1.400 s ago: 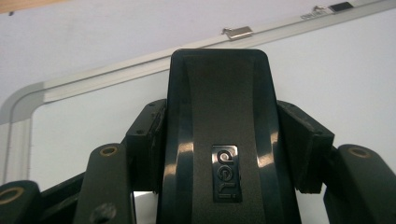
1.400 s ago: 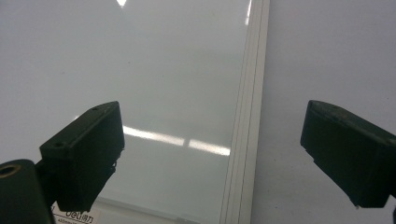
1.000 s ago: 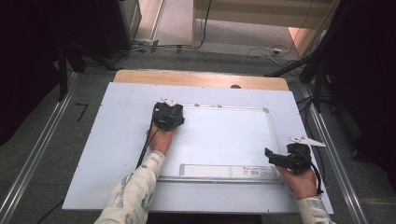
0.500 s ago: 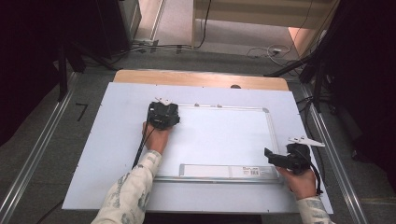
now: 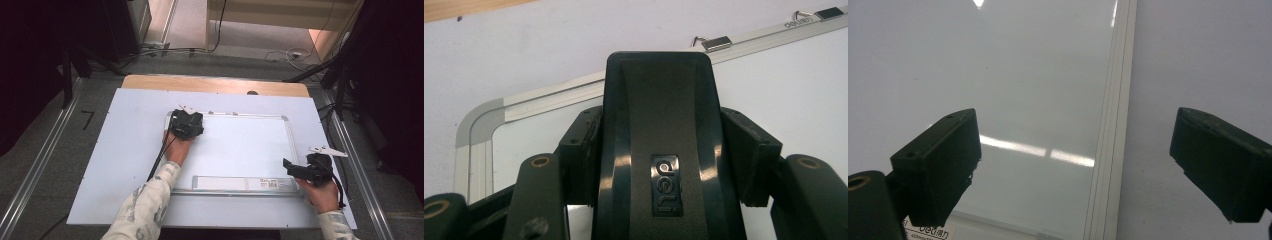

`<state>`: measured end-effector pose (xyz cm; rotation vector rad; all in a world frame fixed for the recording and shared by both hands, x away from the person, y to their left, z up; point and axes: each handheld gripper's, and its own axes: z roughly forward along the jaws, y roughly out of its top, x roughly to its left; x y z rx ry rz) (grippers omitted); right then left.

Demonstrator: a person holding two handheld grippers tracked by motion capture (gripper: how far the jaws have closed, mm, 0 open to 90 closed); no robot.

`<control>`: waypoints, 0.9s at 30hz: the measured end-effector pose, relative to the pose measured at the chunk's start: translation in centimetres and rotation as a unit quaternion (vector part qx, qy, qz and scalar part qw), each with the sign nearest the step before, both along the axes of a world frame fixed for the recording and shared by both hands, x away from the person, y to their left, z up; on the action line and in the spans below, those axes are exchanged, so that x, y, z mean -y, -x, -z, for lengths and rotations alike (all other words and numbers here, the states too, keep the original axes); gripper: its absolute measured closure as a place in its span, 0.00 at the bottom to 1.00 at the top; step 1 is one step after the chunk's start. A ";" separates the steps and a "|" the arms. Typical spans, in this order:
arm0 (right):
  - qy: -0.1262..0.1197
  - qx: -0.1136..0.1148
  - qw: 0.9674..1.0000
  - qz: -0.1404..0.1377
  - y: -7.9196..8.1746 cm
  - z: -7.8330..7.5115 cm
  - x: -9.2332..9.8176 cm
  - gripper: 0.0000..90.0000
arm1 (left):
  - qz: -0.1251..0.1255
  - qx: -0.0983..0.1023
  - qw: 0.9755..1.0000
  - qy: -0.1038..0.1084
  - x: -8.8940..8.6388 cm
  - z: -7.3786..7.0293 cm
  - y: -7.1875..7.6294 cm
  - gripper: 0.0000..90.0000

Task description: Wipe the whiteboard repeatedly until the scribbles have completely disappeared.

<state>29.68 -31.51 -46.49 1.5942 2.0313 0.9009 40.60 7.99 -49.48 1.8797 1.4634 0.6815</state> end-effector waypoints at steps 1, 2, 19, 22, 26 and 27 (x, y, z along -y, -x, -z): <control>0.001 0.000 1.000 0.000 0.0 0.0 0.0 0.05 | 0.001 0.001 1.000 -0.005 0.0 0.0 0.1 0.45; 0.000 0.000 1.000 0.001 0.0 0.0 0.1 0.06 | 0.002 0.002 1.000 -0.008 0.0 0.0 0.3 0.45; 0.001 0.000 1.000 0.001 0.0 0.0 0.1 0.06 | -0.048 0.003 0.999 -0.004 -2.9 0.0 -0.3 0.46; 0.001 0.000 1.000 0.001 0.0 0.1 0.1 0.05 | -0.056 0.005 0.998 -0.008 -3.3 0.0 -1.0 0.46; 0.000 0.000 1.000 0.000 0.0 0.0 0.0 0.06 | -0.062 0.006 0.998 -0.012 -3.1 0.0 -1.6 0.46; 0.000 0.000 1.000 0.000 0.0 0.0 0.0 0.06 | -0.059 0.008 0.998 -0.012 -2.9 0.0 -1.7 0.46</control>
